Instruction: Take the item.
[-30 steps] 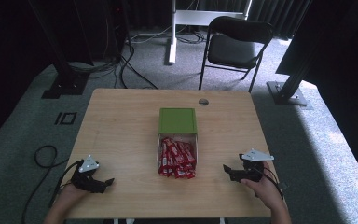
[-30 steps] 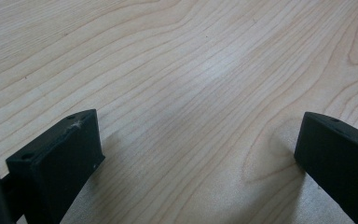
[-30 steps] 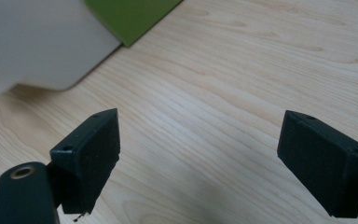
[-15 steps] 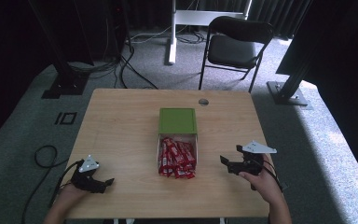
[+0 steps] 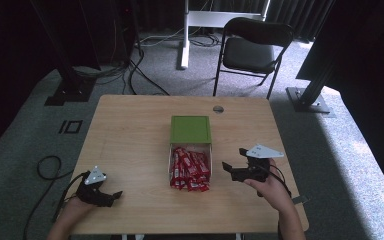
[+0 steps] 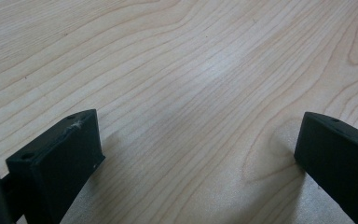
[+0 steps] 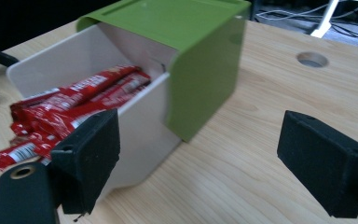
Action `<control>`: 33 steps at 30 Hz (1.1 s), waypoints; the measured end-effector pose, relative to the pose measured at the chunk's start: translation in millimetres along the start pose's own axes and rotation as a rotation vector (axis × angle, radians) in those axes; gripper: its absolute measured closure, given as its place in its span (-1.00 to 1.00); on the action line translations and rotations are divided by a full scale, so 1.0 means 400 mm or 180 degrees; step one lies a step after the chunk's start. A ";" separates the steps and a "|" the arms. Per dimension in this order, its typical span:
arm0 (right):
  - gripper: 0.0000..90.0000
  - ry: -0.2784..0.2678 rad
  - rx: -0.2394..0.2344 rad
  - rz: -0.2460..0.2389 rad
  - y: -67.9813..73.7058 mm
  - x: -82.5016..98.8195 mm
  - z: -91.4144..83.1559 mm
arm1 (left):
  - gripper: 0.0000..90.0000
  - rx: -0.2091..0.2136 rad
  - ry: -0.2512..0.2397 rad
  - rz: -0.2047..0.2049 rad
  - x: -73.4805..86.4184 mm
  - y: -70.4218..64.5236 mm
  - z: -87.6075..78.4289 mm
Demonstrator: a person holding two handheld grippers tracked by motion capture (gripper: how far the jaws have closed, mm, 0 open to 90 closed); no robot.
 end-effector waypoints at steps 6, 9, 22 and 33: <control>-0.71 0.0005 -0.0100 -0.0085 0.025 -0.026 0.035 | -0.97 0.0000 0.0000 -0.0001 0.000 0.000 0.000; -0.71 -0.0003 -0.0139 -0.0102 0.034 -0.036 0.051 | -0.97 0.0000 -0.0001 -0.0002 0.000 0.000 0.000; -0.71 0.0023 -0.0430 -0.0245 0.094 -0.088 0.136 | -0.97 -0.0001 -0.0002 0.0000 0.000 0.000 0.000; -0.68 0.0186 -0.0546 -0.0316 0.136 -0.108 0.212 | -0.97 -0.0001 -0.0002 -0.0002 0.000 0.000 0.000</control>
Point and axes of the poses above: each handheld gripper's, and its own axes: z roughly forward along the jaws, x roughly out of its underside, y roughly to its left, the point moved 2 cm from there along z, roughly forward along the jaws, and after that the axes turned 13 degrees about -x, right-handed, at the moved point
